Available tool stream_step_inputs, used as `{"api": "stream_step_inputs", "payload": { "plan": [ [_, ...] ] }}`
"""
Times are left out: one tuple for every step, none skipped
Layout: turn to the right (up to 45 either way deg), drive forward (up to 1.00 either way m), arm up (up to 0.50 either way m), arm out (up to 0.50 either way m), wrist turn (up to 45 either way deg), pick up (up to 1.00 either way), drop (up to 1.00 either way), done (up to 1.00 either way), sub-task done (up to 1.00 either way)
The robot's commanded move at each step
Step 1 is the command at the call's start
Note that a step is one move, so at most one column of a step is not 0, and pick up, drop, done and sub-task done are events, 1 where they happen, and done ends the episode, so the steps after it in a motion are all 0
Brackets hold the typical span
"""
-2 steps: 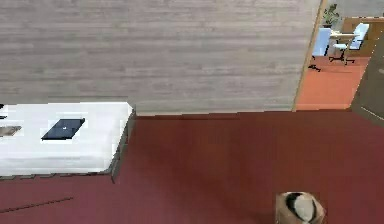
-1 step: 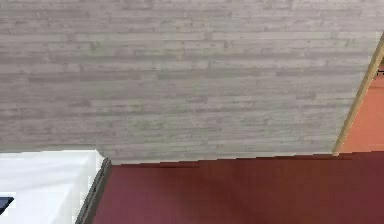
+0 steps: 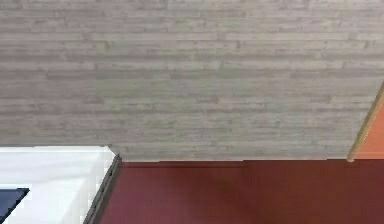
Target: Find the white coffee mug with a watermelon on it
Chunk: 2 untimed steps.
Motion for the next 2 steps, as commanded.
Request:
{"api": "stream_step_inputs", "payload": {
  "plan": [
    [0.0, 0.40, 0.00, 0.00, 0.0, 0.00, 0.00, 0.00, 0.00],
    [45.0, 0.00, 0.00, 0.00, 0.0, 0.00, 0.00, 0.00, 0.00]
  ]
}}
